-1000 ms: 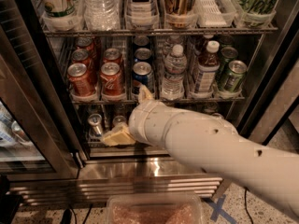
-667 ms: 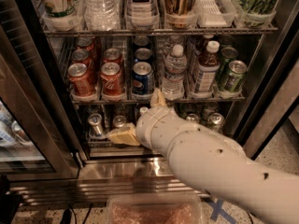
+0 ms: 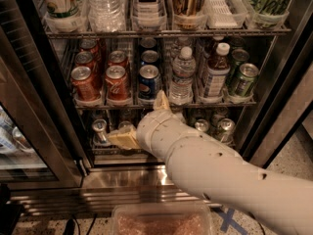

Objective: Pick coke can from middle shelf of fridge

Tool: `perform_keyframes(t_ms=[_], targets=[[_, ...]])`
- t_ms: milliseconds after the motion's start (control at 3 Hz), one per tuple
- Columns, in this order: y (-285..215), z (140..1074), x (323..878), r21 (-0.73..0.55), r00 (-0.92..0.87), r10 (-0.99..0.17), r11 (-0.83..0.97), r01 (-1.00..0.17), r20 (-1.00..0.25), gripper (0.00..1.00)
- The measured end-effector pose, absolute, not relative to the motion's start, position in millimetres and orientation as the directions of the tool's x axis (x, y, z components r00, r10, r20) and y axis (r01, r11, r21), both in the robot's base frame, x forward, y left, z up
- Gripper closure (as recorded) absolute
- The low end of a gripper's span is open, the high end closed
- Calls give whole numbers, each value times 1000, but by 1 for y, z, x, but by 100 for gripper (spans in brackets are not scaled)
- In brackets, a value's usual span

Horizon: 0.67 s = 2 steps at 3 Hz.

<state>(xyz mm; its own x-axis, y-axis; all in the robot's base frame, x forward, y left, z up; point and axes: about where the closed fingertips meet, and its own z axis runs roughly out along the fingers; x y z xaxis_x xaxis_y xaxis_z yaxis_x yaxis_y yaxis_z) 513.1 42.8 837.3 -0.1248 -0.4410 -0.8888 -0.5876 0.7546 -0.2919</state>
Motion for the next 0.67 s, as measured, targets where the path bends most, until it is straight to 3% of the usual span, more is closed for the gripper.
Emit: perform_keyframes(t_ms=[667], targets=[[79, 821, 525, -248, -106, -355, 808, -535, -929, 2]])
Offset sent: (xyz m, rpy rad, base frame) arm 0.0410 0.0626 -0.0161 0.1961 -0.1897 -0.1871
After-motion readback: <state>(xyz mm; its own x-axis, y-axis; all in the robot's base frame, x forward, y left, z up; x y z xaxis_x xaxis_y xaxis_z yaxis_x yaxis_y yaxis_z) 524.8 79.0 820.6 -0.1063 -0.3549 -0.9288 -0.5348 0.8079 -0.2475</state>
